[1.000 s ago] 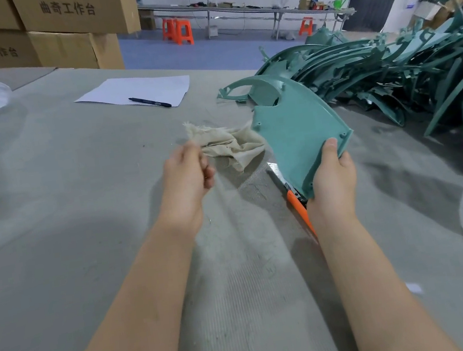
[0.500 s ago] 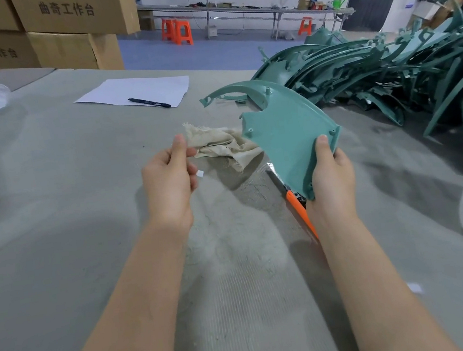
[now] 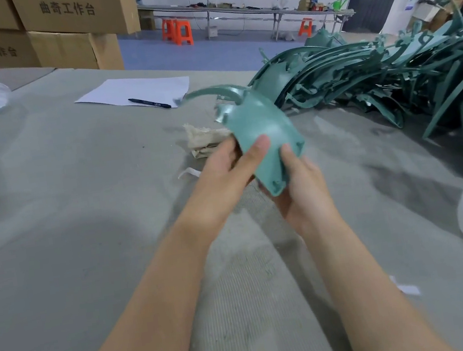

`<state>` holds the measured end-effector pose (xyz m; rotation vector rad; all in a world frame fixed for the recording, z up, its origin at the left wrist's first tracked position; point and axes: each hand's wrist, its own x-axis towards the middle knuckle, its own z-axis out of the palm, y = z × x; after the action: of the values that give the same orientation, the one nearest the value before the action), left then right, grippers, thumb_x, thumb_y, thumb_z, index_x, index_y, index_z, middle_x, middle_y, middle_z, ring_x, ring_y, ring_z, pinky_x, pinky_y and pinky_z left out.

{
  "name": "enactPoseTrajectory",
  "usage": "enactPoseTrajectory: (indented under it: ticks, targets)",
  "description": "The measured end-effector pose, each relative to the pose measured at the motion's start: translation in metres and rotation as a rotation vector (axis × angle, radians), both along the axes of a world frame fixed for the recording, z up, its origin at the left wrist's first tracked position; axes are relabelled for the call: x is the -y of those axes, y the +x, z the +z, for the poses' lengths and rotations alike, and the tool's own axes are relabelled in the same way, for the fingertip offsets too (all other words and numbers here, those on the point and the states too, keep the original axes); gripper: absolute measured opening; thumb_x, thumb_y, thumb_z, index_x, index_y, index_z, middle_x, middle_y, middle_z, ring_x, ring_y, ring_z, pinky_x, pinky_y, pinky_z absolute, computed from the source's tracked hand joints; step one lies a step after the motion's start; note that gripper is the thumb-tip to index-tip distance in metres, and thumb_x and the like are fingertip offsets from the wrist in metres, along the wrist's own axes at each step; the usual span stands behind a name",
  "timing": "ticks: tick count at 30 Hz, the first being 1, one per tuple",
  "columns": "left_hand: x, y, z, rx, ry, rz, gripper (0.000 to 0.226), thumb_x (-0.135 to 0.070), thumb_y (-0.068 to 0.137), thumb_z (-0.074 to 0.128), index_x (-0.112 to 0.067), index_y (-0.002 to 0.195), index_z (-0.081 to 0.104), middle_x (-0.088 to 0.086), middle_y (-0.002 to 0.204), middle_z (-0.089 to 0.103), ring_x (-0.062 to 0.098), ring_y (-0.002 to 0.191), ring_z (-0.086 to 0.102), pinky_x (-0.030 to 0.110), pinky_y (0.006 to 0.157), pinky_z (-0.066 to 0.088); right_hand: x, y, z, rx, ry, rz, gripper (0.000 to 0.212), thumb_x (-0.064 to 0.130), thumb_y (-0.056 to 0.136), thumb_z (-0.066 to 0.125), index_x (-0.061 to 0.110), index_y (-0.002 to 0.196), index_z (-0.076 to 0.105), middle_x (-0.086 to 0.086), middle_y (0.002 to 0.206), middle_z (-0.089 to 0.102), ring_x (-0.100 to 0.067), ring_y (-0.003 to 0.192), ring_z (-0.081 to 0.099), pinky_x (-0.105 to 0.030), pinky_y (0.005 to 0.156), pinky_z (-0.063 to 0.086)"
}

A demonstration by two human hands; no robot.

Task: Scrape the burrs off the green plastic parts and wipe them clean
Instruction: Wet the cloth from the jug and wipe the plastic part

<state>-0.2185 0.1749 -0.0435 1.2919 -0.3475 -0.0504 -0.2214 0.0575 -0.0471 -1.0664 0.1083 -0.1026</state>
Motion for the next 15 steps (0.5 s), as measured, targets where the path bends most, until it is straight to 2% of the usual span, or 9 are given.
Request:
enactPoseTrajectory:
  ticks: [2, 4, 6, 8, 10, 11, 13, 14, 15]
  targets:
    - [-0.002, 0.002, 0.003, -0.067, -0.060, 0.257, 0.014, -0.017, 0.096, 0.056, -0.018, 0.108, 0.063, -0.001, 0.106, 0.072, 0.018, 0.101, 0.068, 0.033, 0.089, 0.054, -0.011, -0.001, -0.005, -0.020, -0.268, 0.075, 0.028, 0.026, 0.105, 0.040, 0.012, 0.123, 0.055, -0.008, 0.108, 0.070, -0.020, 0.090, 0.069, -0.031, 0.070, 0.058]
    - [-0.014, 0.007, 0.006, -0.094, -0.171, 0.373, 0.016, -0.009, 0.097, 0.052, -0.016, 0.108, 0.063, 0.000, 0.104, 0.071, 0.016, 0.095, 0.069, 0.032, 0.085, 0.055, -0.014, -0.003, -0.005, -0.024, -0.523, 0.053, 0.030, 0.032, 0.104, 0.039, 0.009, 0.111, 0.057, -0.008, 0.092, 0.066, -0.021, 0.072, 0.063, -0.032, 0.066, 0.051]
    - [-0.028, 0.011, 0.012, -0.094, -0.349, 0.409, 0.023, -0.008, 0.099, 0.048, -0.013, 0.118, 0.058, 0.003, 0.109, 0.069, 0.014, 0.094, 0.068, 0.030, 0.082, 0.056, -0.007, -0.009, 0.003, 0.018, -0.613, 0.095, 0.034, 0.033, 0.104, 0.038, 0.010, 0.093, 0.060, -0.005, 0.074, 0.061, -0.017, 0.056, 0.053, -0.027, 0.057, 0.043]
    - [-0.042, 0.014, 0.017, -0.092, -0.500, 0.461, 0.029, -0.008, 0.100, 0.046, -0.014, 0.127, 0.053, 0.002, 0.112, 0.067, 0.012, 0.093, 0.068, 0.028, 0.077, 0.057, -0.005, -0.023, 0.016, 0.080, -0.598, 0.561, 0.032, 0.029, 0.103, 0.043, 0.014, 0.086, 0.065, -0.005, 0.073, 0.067, -0.015, 0.053, 0.057, -0.023, 0.054, 0.045]
    - [-0.051, 0.015, 0.019, -0.088, -0.601, 0.484, 0.031, -0.008, 0.101, 0.043, -0.015, 0.130, 0.051, -0.001, 0.110, 0.067, 0.011, 0.093, 0.067, 0.028, 0.075, 0.056, -0.021, -0.043, 0.010, 0.133, -0.706, 1.097, 0.020, 0.022, 0.102, 0.047, 0.017, 0.100, 0.067, -0.010, 0.089, 0.072, -0.016, 0.066, 0.068, -0.021, 0.062, 0.052]
    - [-0.054, 0.015, 0.018, -0.093, -0.634, 0.483, 0.030, -0.008, 0.101, 0.043, -0.016, 0.129, 0.051, -0.003, 0.108, 0.067, 0.010, 0.092, 0.068, 0.028, 0.075, 0.057, -0.034, -0.046, -0.004, 0.141, -0.828, 1.195, 0.017, 0.017, 0.102, 0.050, 0.015, 0.109, 0.065, -0.010, 0.098, 0.073, -0.020, 0.077, 0.071, -0.022, 0.069, 0.054]
    - [-0.058, 0.015, 0.016, -0.109, -0.662, 0.498, 0.030, -0.008, 0.101, 0.043, -0.016, 0.128, 0.051, -0.002, 0.110, 0.067, 0.012, 0.094, 0.067, 0.030, 0.078, 0.057, -0.059, -0.045, -0.030, 0.048, -0.891, 1.087, 0.024, 0.011, 0.101, 0.051, 0.005, 0.122, 0.060, -0.013, 0.109, 0.070, -0.033, 0.102, 0.067, -0.038, 0.089, 0.055]
    - [-0.060, 0.015, 0.016, -0.115, -0.661, 0.513, 0.031, -0.007, 0.101, 0.043, -0.015, 0.130, 0.050, 0.001, 0.114, 0.066, 0.014, 0.098, 0.066, 0.032, 0.083, 0.056, -0.069, -0.042, -0.032, -0.019, -0.773, 0.965, 0.025, 0.009, 0.101, 0.050, 0.002, 0.123, 0.059, -0.016, 0.111, 0.069, -0.038, 0.105, 0.065, -0.043, 0.095, 0.053]
    - [-0.063, 0.015, 0.016, -0.117, -0.663, 0.531, 0.033, -0.007, 0.101, 0.043, -0.013, 0.132, 0.049, 0.004, 0.120, 0.064, 0.016, 0.101, 0.065, 0.034, 0.089, 0.054, -0.072, -0.037, -0.029, -0.051, -0.620, 0.811, 0.023, 0.007, 0.100, 0.049, 0.003, 0.119, 0.061, -0.016, 0.106, 0.070, -0.034, 0.097, 0.067, -0.039, 0.093, 0.054]
